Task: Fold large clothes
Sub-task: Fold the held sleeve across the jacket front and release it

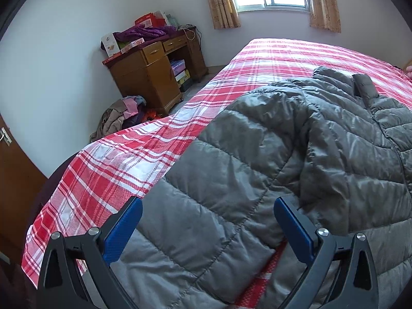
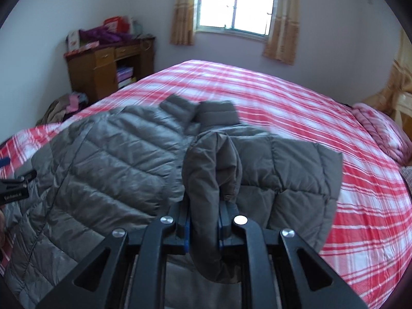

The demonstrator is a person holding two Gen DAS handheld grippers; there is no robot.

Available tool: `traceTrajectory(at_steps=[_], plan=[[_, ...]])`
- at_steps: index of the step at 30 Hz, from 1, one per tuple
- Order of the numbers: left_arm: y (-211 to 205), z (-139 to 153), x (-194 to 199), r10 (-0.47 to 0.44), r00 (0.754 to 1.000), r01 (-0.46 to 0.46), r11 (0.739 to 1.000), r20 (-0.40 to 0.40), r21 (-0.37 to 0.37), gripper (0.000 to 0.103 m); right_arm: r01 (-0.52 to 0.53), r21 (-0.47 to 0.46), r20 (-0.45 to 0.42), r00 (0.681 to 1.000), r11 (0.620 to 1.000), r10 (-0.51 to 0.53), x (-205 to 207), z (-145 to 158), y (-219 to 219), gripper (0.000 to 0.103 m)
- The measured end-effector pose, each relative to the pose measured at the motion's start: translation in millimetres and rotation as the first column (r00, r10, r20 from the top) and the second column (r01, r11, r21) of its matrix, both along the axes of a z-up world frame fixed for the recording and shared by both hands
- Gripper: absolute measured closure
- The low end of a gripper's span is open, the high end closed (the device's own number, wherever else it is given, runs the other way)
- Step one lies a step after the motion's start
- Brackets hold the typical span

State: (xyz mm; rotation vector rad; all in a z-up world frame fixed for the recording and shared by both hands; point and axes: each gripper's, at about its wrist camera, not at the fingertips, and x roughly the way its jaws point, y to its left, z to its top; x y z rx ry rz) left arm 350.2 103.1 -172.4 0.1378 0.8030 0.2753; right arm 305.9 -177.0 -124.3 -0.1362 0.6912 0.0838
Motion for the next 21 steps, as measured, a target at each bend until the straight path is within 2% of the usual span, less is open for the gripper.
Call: traceTrajectory(at_steps=[8,10,11,13,14,15,17,21], plan=[[11.3,-6.2,2.4,0.024,1.000,-0.024,1.000,-0.016,-0.002,0.001,-0.069,-0.020,-0.047,0.997,0.997,0.068,11.6,-32.4,49.4,0.086],[12.7,-5.6,1.8,0.026,1.000,-0.026,1.000,-0.016,0.005,0.001,-0.080,-0.021,-0.065,0.995,0.997,0.078,14.4,-41.8,58.5,0.083],[13.5,-5.4,1.7,0.027,0.999,-0.027,1.000,-0.017,0.007,0.001,-0.086,-0.022,-0.076,0.994,0.996,0.084,16.2,-45.3,62.9,0.080],[15.1,-3.5,1.5,0.031,0.999,-0.031,0.999,-0.015,0.008,0.001,-0.089,-0.026,-0.083,0.993,0.996,0.087,16.4,-51.3,69.3,0.066],[15.7,-2.3,1.4,0.033,0.999,-0.033,0.999,-0.013,0.009,0.001,-0.094,-0.018,-0.089,0.992,0.995,0.092,14.6,-52.4,71.5,0.050],[16.1,-0.7,1.2,0.035,0.999,-0.035,0.999,-0.012,0.009,0.001,-0.108,0.003,-0.096,0.990,0.994,0.108,12.1,-52.4,73.2,0.038],[15.6,1.7,0.9,0.039,0.999,-0.039,0.999,-0.008,0.010,0.001,-0.128,0.007,-0.089,0.988,0.992,0.129,4.0,-50.2,77.6,0.033],[7.9,6.0,-1.0,0.041,0.999,-0.041,0.999,-0.011,0.008,0.001,-0.173,-0.004,-0.063,0.983,0.985,0.172,-15.5,-40.6,89.5,0.033]])
